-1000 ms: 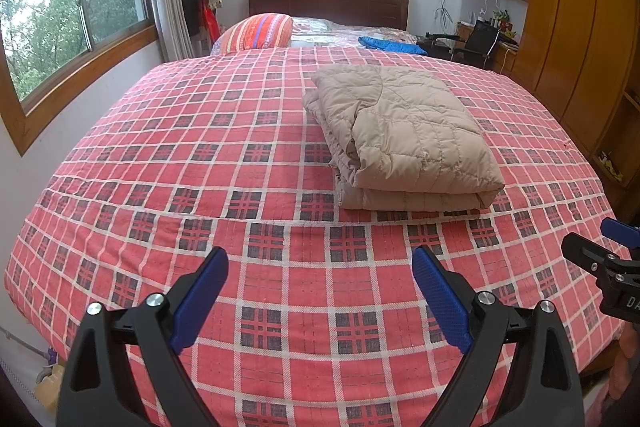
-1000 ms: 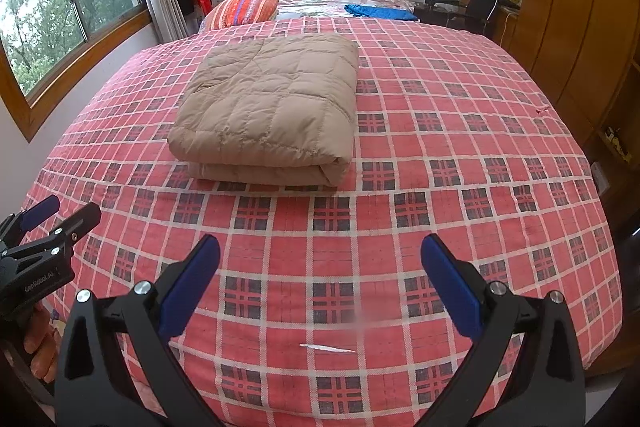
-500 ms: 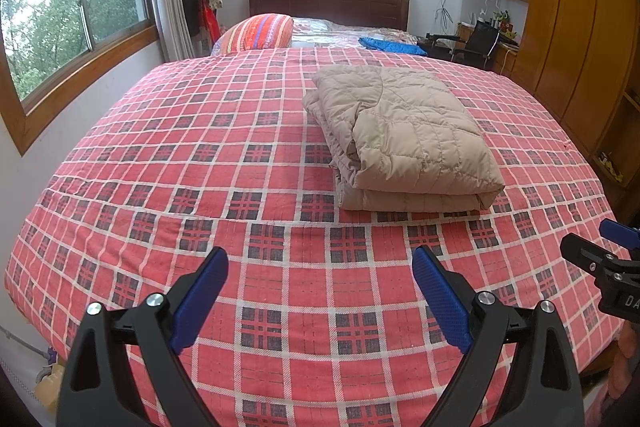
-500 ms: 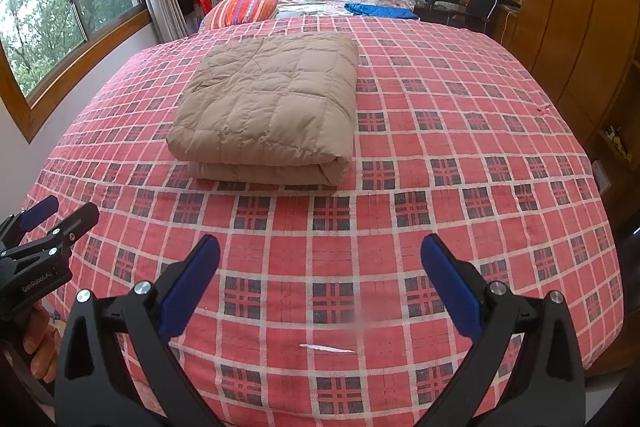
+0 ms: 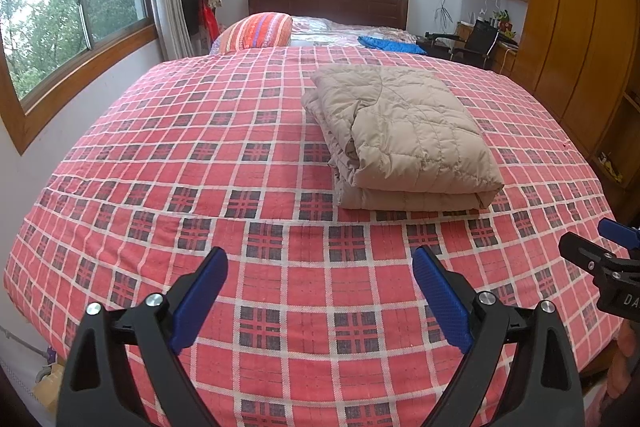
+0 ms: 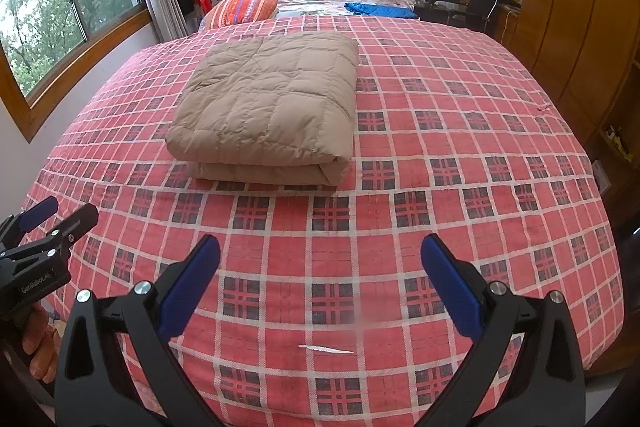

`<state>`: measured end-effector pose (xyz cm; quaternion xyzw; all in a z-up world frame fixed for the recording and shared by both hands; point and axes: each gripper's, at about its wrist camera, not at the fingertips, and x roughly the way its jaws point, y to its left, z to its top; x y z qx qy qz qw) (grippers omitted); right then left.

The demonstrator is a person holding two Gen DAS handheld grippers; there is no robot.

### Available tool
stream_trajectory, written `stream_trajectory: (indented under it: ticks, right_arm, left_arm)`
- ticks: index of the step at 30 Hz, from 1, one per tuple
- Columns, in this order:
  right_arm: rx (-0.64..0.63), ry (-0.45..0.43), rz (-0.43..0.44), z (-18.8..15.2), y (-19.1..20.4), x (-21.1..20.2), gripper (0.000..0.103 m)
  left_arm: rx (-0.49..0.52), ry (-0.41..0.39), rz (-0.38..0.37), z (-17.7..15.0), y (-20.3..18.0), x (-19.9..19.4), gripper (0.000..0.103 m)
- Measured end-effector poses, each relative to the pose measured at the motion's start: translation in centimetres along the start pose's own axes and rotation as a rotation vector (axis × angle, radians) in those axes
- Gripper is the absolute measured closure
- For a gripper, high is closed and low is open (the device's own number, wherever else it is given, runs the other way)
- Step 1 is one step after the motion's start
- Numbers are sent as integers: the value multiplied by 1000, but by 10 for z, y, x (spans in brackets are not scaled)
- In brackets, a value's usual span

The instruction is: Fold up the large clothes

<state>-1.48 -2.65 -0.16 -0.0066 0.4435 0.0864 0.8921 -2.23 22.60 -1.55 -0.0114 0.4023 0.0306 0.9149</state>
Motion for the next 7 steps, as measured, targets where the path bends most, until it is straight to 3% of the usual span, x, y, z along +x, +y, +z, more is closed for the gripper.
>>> stream_trajectory:
  ticks: [7]
  right_arm:
    - [2,4,0,-1,-1,0,3]
  left_arm:
    - [-2,-1,1,0,0,0,9]
